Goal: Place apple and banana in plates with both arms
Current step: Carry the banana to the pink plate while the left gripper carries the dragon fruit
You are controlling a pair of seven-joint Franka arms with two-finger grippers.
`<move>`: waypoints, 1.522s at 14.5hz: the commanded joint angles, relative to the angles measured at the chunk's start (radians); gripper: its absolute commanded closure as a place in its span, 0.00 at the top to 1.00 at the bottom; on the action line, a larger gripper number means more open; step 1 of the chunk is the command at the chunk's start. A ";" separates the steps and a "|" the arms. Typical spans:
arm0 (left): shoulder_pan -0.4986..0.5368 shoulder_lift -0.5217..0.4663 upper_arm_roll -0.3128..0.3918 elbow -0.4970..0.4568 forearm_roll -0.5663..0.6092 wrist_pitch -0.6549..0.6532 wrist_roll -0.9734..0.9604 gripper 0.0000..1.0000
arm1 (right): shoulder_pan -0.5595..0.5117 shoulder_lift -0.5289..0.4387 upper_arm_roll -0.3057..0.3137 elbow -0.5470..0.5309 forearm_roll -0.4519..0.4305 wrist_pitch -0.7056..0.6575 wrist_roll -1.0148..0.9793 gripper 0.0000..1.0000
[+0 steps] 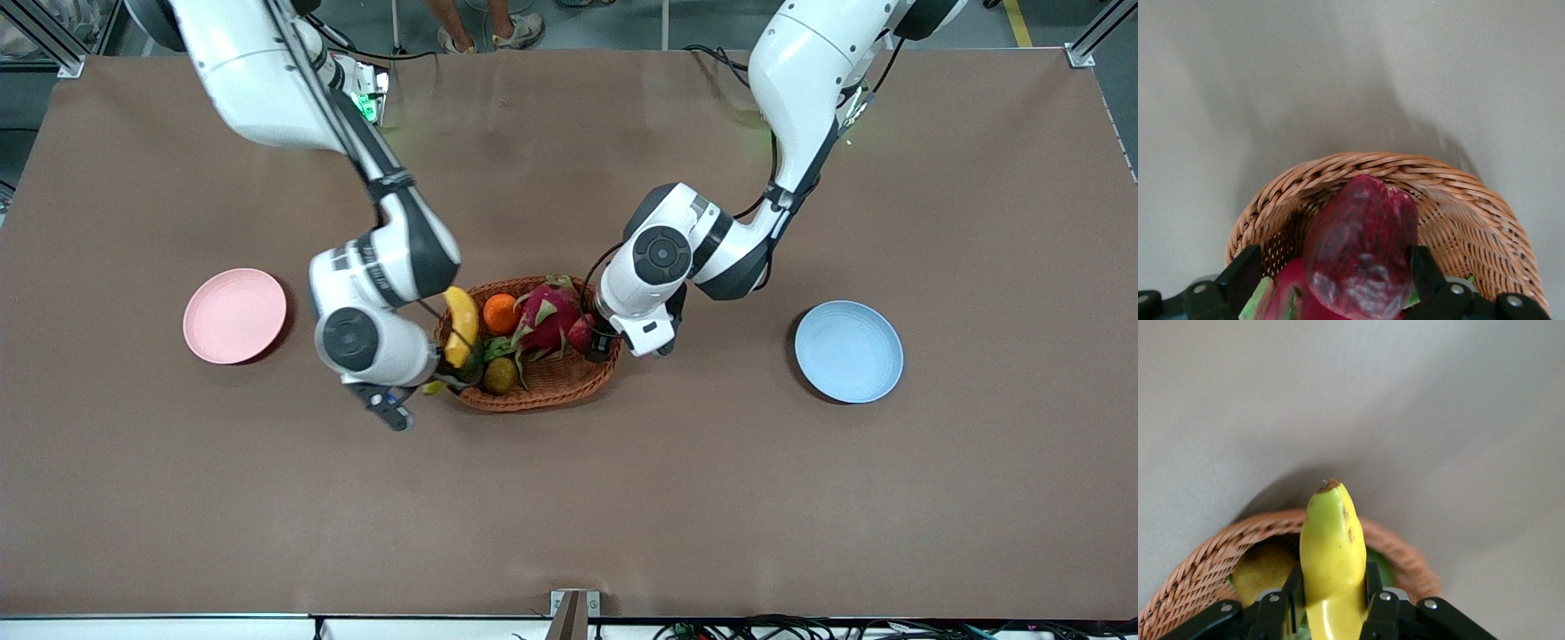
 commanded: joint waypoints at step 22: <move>0.098 -0.195 0.107 -0.003 0.053 -0.228 0.183 0.22 | -0.631 -0.375 0.009 -0.844 0.019 0.562 -1.197 0.01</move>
